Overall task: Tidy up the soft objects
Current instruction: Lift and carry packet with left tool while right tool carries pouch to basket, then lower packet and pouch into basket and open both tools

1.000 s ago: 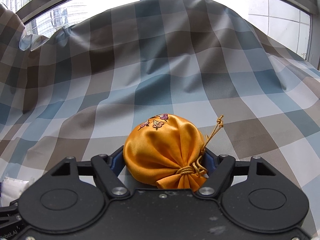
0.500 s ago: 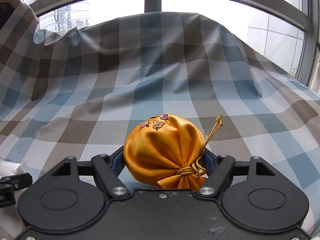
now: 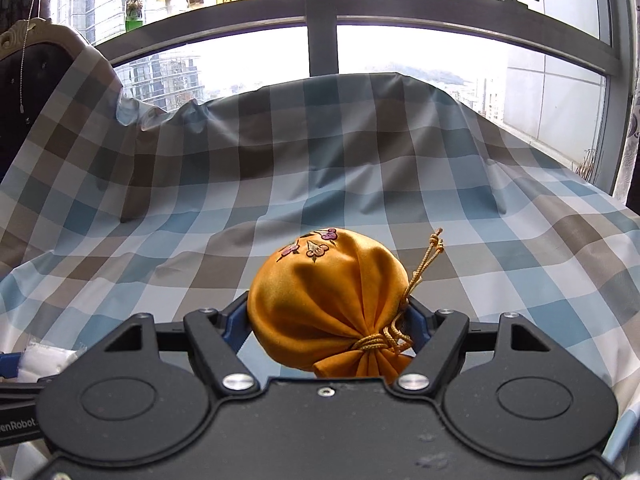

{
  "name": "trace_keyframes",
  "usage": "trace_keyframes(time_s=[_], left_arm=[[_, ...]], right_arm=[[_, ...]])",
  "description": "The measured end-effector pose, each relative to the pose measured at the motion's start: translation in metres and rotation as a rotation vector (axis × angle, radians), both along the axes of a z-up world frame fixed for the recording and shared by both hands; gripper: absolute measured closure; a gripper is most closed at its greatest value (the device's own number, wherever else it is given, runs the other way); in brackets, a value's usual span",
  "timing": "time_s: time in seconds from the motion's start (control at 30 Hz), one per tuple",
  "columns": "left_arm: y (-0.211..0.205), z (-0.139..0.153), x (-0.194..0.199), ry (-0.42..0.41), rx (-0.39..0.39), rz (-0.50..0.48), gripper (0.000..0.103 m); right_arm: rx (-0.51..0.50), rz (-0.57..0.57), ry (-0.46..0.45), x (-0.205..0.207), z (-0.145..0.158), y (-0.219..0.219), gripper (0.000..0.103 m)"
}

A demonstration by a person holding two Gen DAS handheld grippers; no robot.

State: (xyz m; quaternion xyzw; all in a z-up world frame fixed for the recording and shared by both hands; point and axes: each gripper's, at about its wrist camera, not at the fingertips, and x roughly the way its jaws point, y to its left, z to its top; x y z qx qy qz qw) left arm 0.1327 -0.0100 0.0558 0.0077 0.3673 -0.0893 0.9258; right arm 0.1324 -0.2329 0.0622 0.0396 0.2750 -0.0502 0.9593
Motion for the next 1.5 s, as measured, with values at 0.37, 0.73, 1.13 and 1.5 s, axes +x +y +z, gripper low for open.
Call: trace_keyframes(time_s=[0.37,0.73,1.13,1.5], left_arm=[[-0.008,0.002,-0.057,0.035,0.003,-0.055,0.043],[-0.004,-0.005,-0.088,0.085,0.026,-0.022,0.043],[-0.007,-0.007,-0.090,0.076,0.048,-0.021,0.025],[-0.005,-0.008,-0.094,0.082,0.057,-0.016,0.024]], right_arm=[[0.024,0.069,0.022,-0.103,0.008,0.019,0.029],[-0.031,0.127,0.076,-0.163,0.001,0.034,0.029],[-0.011,0.179,0.086,-0.169,0.001,0.039,0.022],[-0.029,0.152,0.086,-0.169,-0.001,0.036,0.020]])
